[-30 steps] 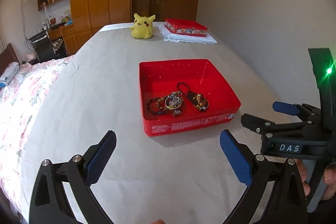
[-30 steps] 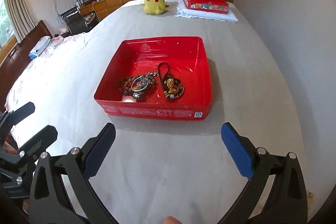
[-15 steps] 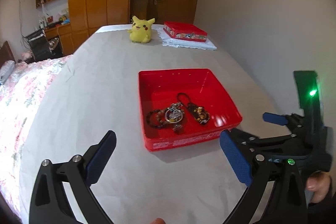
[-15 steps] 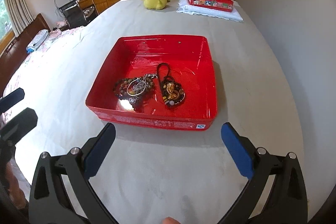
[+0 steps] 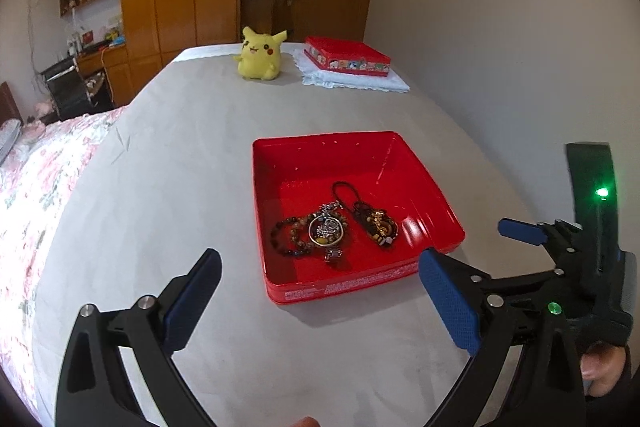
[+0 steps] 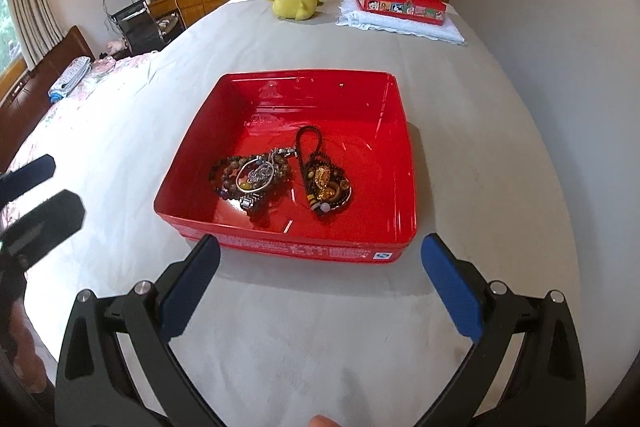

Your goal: Organize jewelry

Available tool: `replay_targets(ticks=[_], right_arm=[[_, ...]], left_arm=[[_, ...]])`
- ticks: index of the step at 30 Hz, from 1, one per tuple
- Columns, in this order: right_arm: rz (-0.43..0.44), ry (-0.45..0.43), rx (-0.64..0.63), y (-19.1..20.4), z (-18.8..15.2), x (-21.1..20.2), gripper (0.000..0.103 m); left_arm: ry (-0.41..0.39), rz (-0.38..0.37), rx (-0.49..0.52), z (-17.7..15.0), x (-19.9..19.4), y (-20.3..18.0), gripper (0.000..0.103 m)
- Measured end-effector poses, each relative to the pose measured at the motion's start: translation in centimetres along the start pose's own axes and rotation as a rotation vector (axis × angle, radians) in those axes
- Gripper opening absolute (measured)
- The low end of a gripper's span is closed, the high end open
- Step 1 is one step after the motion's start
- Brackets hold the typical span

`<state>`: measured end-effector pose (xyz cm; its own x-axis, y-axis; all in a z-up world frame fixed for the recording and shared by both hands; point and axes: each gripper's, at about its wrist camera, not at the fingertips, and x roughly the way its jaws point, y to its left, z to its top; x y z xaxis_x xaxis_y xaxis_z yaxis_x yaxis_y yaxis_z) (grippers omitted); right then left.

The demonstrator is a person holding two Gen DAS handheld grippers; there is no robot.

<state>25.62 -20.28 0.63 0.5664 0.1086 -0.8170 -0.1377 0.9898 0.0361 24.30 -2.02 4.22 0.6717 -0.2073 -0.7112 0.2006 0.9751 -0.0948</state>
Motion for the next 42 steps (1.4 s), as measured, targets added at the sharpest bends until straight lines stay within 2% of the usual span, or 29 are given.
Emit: replay_targets(ticks=[2,5,10,20,42], right_arm=[[0.002,0.001,-0.005,0.0,0.0,0.1,0.1],[0.005,0.007,-0.006,0.0,0.0,0.5,0.1],[0.011,0.012,-0.002,-0.1,0.3,0.7,0.1],[0.002,0.016,-0.007,-0.2,0.7,1.5,0.1],[0.005,0.043,-0.005,-0.3,1.6,3.5,0.1]], left_arm=[[0.005,0.027,0.002,-0.1,0.5,0.0,0.099],[0.025,0.019,-0.001,0.0,1.1,0.0,0.099],[0.021,0.048,-0.002,0.1,1.3,0.0,0.099],[0.056,0.031,-0.025,0.3,2.3,0.6,0.099],[0.077,0.055,-0.023,0.6,4.6,0.8,0.099]])
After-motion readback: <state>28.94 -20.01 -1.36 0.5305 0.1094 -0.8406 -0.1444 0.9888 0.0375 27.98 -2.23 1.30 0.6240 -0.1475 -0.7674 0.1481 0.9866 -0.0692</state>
